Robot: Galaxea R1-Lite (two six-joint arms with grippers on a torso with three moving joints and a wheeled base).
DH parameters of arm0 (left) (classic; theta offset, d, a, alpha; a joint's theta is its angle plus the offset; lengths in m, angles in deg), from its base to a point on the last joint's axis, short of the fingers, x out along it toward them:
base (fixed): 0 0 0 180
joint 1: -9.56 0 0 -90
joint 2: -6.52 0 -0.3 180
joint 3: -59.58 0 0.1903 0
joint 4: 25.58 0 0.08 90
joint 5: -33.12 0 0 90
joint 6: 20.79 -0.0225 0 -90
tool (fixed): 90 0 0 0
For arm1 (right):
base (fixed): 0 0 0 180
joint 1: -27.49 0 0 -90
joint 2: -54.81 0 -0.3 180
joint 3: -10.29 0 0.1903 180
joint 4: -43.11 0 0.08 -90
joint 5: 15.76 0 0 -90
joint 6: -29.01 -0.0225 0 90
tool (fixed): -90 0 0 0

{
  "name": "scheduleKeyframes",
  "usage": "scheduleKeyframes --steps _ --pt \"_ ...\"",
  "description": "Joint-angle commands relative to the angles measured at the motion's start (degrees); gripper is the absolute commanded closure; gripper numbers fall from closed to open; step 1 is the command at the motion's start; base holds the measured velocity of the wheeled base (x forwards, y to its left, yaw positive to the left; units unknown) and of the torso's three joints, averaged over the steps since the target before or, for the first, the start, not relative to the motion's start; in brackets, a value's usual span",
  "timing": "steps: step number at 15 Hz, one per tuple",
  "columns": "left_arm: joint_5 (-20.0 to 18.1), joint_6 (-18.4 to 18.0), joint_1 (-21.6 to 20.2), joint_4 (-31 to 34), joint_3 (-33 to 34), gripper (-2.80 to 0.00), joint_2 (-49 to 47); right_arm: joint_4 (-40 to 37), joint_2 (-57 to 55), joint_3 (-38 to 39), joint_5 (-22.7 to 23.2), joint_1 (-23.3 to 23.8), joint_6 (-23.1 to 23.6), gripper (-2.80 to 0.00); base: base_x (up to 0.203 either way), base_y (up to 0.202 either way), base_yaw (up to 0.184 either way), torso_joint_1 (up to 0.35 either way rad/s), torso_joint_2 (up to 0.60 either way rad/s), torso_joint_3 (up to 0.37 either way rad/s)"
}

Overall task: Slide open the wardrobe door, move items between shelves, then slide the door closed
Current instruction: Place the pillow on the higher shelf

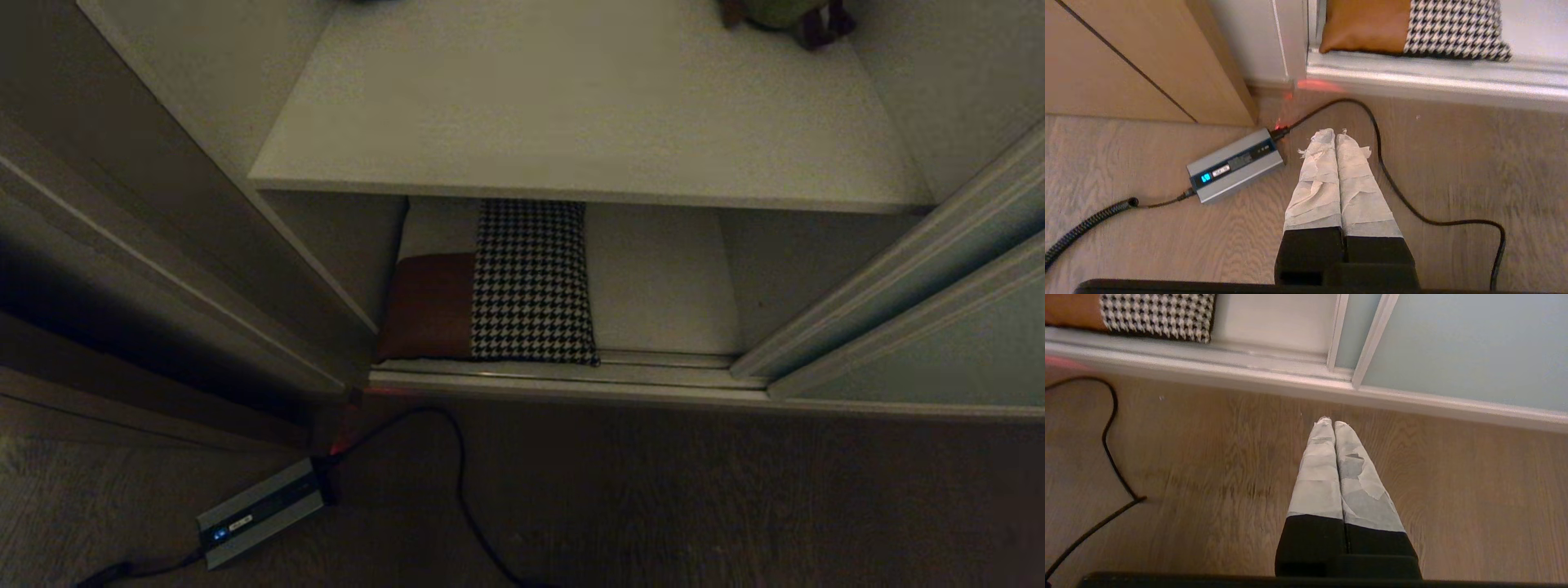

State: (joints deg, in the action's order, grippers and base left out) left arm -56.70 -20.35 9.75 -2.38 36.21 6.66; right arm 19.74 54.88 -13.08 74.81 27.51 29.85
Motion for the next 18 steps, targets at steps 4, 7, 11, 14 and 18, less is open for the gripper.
scheduleKeyframes --steps 4,7,11,14,18 --pt "0.0 0.0 0.0 0.0 0.0 0.0 -0.1 0.0 0.0 0.2 0.0 0.0 0.0 0.0 0.0 0.0 0.0 0.004 0.0 -0.198" --pt "0.0 0.1 0.0 -0.1 0.0 0.0 -0.1 0.0 0.0 0.2 0.0 0.0 0.0 0.0 0.0 0.0 0.0 0.003 0.0 -0.194" --pt "0.0 0.1 0.0 -0.1 0.0 0.0 -0.1 0.0 0.0 0.2 0.0 0.0 0.0 0.0 0.0 0.0 0.0 0.003 0.0 -0.197" --pt "0.0 0.1 0.0 -0.1 0.0 0.0 -0.1 0.0 0.0 0.2 0.0 0.1 0.0 0.0 0.0 0.0 0.0 0.002 0.0 -0.197" --pt "0.0 0.1 0.0 -0.1 0.0 0.0 -0.1 0.0 0.0 0.2 0.0 0.1 0.0 0.0 0.0 0.0 0.0 0.003 0.0 -0.198"
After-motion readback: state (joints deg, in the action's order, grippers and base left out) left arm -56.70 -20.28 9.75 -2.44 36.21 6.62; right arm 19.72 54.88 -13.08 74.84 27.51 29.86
